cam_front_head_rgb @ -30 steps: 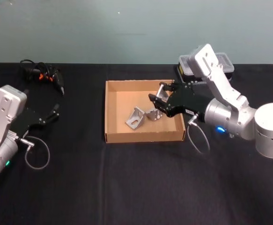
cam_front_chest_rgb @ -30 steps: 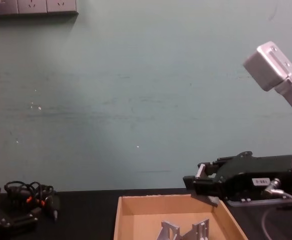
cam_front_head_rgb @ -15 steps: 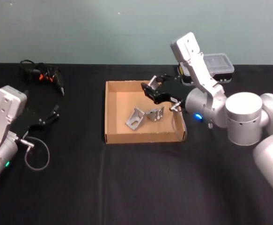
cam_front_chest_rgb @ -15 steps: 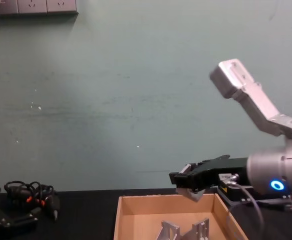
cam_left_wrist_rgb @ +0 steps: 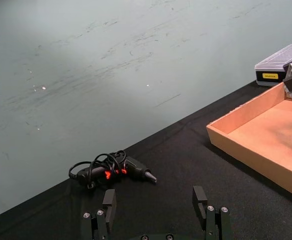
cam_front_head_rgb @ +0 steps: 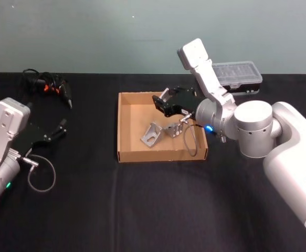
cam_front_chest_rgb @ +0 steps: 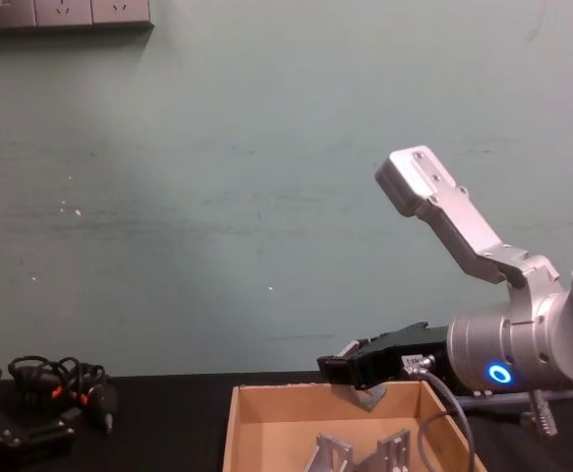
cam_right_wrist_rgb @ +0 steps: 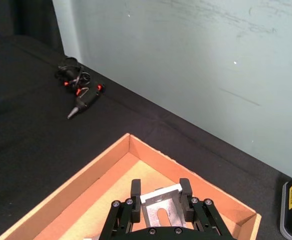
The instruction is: Use one hand to pick up the angle iron from the table and place it into the box.
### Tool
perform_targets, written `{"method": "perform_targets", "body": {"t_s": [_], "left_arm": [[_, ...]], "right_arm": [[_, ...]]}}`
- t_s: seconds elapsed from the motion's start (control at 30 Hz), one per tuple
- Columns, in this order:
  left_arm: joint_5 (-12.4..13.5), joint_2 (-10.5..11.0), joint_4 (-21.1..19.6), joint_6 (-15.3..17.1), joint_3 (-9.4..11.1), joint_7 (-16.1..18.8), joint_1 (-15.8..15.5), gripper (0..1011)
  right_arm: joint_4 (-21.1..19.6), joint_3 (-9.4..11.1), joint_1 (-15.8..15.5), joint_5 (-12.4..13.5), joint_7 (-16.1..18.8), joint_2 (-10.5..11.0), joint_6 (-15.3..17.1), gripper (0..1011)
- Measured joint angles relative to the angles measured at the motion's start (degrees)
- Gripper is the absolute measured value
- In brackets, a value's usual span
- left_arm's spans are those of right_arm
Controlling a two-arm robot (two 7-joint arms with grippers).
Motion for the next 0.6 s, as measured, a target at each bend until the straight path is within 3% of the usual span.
{"method": "perform_targets", "body": {"t_s": [0.6], "left_arm": [[0.0,0.0,0.0,0.0,0.0,0.0,0.0,1000]], "right_arm": [[8.08,0.73,2.74,-3.24,0.0,-3.35,-0.61,452]]}}
